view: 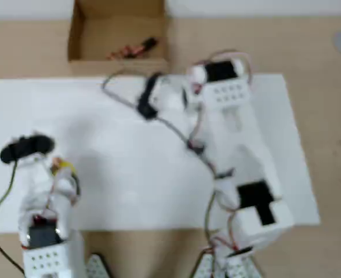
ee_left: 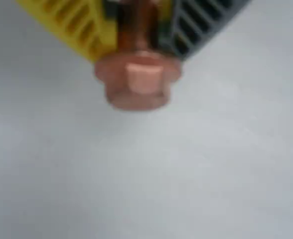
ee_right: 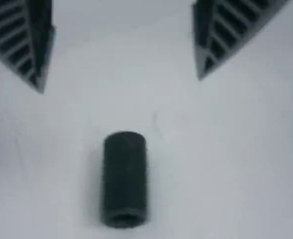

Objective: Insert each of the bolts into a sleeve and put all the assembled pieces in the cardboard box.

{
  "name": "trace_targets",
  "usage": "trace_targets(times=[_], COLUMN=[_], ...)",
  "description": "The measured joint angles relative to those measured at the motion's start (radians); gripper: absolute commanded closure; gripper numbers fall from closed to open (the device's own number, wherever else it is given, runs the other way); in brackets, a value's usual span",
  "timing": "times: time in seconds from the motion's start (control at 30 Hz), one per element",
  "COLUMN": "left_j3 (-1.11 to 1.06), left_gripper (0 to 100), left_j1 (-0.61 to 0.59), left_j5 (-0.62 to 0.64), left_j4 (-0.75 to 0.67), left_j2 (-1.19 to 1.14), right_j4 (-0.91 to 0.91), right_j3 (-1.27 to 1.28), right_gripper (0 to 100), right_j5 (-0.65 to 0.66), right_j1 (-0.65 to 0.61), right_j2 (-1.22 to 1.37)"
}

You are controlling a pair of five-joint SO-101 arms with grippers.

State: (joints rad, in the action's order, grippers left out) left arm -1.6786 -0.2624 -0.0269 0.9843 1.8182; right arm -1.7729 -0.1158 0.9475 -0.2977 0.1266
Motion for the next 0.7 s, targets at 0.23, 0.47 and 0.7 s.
trace_targets(times=[0.23, 0.47, 0.7], left_j3=[0.0, 0.0, 0.0], left_gripper=[99, 99, 99], left_j1=[0.0, 0.0, 0.0], left_j5=[0.0, 0.0, 0.0], left_j4=[0.0, 0.0, 0.0], left_j2=[0.0, 0.0, 0.0], right_j4=[0.021, 0.127, 0.19], right_j3=[0.081, 0.206, 0.249], right_gripper=[75.9, 75.9, 75.9], right_j5=[0.11, 0.11, 0.11], right_j1=[0.0, 0.02, 0.021], right_j2=[0.0, 0.0, 0.003])
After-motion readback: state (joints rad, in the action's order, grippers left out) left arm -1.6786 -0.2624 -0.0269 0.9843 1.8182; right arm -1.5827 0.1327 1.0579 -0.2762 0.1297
